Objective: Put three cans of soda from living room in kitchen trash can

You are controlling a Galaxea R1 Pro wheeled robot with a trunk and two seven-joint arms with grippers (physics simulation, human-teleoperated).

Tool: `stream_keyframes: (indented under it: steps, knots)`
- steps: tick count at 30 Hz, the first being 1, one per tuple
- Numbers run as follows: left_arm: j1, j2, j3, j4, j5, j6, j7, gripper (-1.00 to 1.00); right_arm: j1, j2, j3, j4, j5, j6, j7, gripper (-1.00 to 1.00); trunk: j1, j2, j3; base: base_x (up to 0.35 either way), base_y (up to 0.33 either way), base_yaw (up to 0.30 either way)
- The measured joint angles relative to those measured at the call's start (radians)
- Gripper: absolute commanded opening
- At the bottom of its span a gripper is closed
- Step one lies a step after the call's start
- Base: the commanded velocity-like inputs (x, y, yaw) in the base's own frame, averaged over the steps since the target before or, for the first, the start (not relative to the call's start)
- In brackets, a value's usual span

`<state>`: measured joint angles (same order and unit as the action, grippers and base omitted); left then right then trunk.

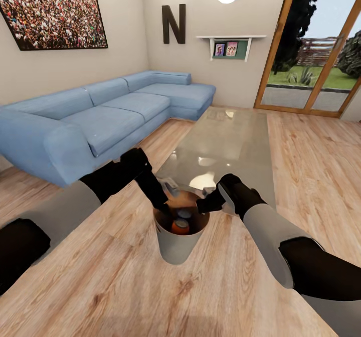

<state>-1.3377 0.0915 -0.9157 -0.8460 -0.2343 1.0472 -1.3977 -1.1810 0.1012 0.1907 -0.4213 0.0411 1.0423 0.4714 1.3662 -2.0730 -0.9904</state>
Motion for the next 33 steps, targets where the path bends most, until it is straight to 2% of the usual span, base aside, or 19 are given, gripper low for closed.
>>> stream_keyframes:
  steps: [2,3,6,7,8,9,12,13,16,17,18,20,23,24,26,29,30,31,33]
  knots:
    - [-0.001,0.015,0.014,-0.009,0.002,0.0,-0.004,1.0,0.001,-0.001,0.0,0.001,0.0,0.0,0.0,-1.0,0.0,0.0,0.0,0.0,0.0,0.0]
    - [-0.001,0.032,0.043,-0.026,0.004,0.0,-0.009,1.0,0.001,-0.001,0.001,0.001,0.002,0.0,0.0,-1.0,0.0,0.0,0.0,0.0,0.0,0.0]
    - [-0.001,0.061,0.112,-0.077,0.006,0.0,-0.032,1.0,0.002,-0.001,0.002,0.0,0.006,-0.001,-0.001,-1.0,0.0,0.0,0.0,0.0,0.0,0.0]
    - [-0.002,0.081,0.16,-0.119,0.005,0.0,-0.057,1.0,0.003,0.0,0.001,0.0,0.006,-0.001,-0.001,-1.0,0.0,0.0,0.0,0.0,0.0,0.0]
    - [-0.001,0.093,0.186,-0.141,0.005,0.0,-0.071,1.0,0.004,0.0,0.001,0.0,0.003,0.0,-0.001,-1.0,0.0,0.0,0.0,0.0,0.0,0.0]
    - [-0.001,0.116,0.227,-0.179,0.004,0.0,-0.096,1.0,0.004,0.0,0.002,0.0,0.002,0.0,0.0,-1.0,0.0,0.0,0.0,0.0,0.0,0.0]
    - [0.001,0.152,0.281,-0.22,0.005,0.0,-0.127,1.0,0.005,0.0,0.002,0.0,0.002,0.0,0.0,-1.0,0.0,0.0,0.0,0.0,0.0,0.0]
    - [0.002,0.175,0.314,-0.238,0.006,0.0,-0.144,1.0,0.006,0.0,0.002,0.0,0.004,0.0,0.0,-1.0,0.0,0.0,0.0,0.0,0.0,0.0]
    - [0.004,0.217,0.376,-0.256,0.007,0.0,-0.171,1.0,0.006,-0.001,0.002,0.0,0.006,-0.001,-0.001,-1.0,0.0,0.0,0.0,0.0,0.0,0.0]
    - [0.007,0.248,0.42,-0.263,0.007,-0.031,-0.173,1.0,0.007,-0.001,0.001,-0.001,0.006,0.0,-0.001,-1.0,0.0,0.0,0.0,0.0,0.0,0.0]
    - [0.012,0.264,0.444,-0.267,0.008,-0.052,-0.173,1.0,0.008,-0.001,0.001,-0.001,0.006,0.0,-0.001,-1.0,0.0,0.0,0.0,0.0,0.0,0.0]
    - [0.031,0.285,0.491,-0.271,0.007,-0.09,-0.173,1.0,0.008,-0.001,0.001,-0.001,0.007,0.0,-0.001,-1.0,0.0,0.0,0.0,0.0,0.0,0.0]
    - [0.081,0.304,0.574,-0.275,0.007,-0.128,-0.173,1.0,0.01,-0.002,0.0,-0.002,0.008,0.0,-0.001,-1.0,0.0,0.0,0.0,0.0,0.0,0.0]
    - [0.124,0.309,0.649,-0.276,0.005,-0.15,-0.173,1.0,0.011,-0.005,-0.001,-0.003,0.006,0.0,-0.001,-1.0,0.0,0.0,0.0,0.0,0.0,0.0]
    - [0.179,0.312,0.746,-0.275,0.006,-0.187,-0.173,1.0,0.013,-0.013,-0.001,-0.003,0.001,0.001,0.0,-1.0,0.0,0.0,0.0,0.0,0.0,0.0]
    - [0.282,0.311,0.914,-0.275,0.005,-0.273,-0.132,1.0,0.021,-0.032,0.001,-0.003,0.006,0.0,0.001,-1.0,0.0,0.0,0.0,0.0,0.0,0.0]
    - [0.32,0.309,0.972,-0.274,0.003,-0.304,-0.108,1.0,0.026,-0.039,0.002,-0.003,0.01,-0.001,0.002,-1.0,0.0,0.0,0.0,0.0,0.0,0.0]
    - [0.39,0.3,1.079,-0.273,0.003,-0.36,-0.041,1.0,0.042,-0.051,0.0,-0.005,0.001,0.0,0.004,-1.0,0.0,0.0,0.0,0.0,0.0,0.0]
    - [0.465,0.28,1.18,-0.272,0.005,-0.411,0.057,1.0,0.061,-0.061,0.001,-0.006,0.015,-0.002,0.004,-1.0,0.0,0.0,0.0,0.0,0.0,0.0]
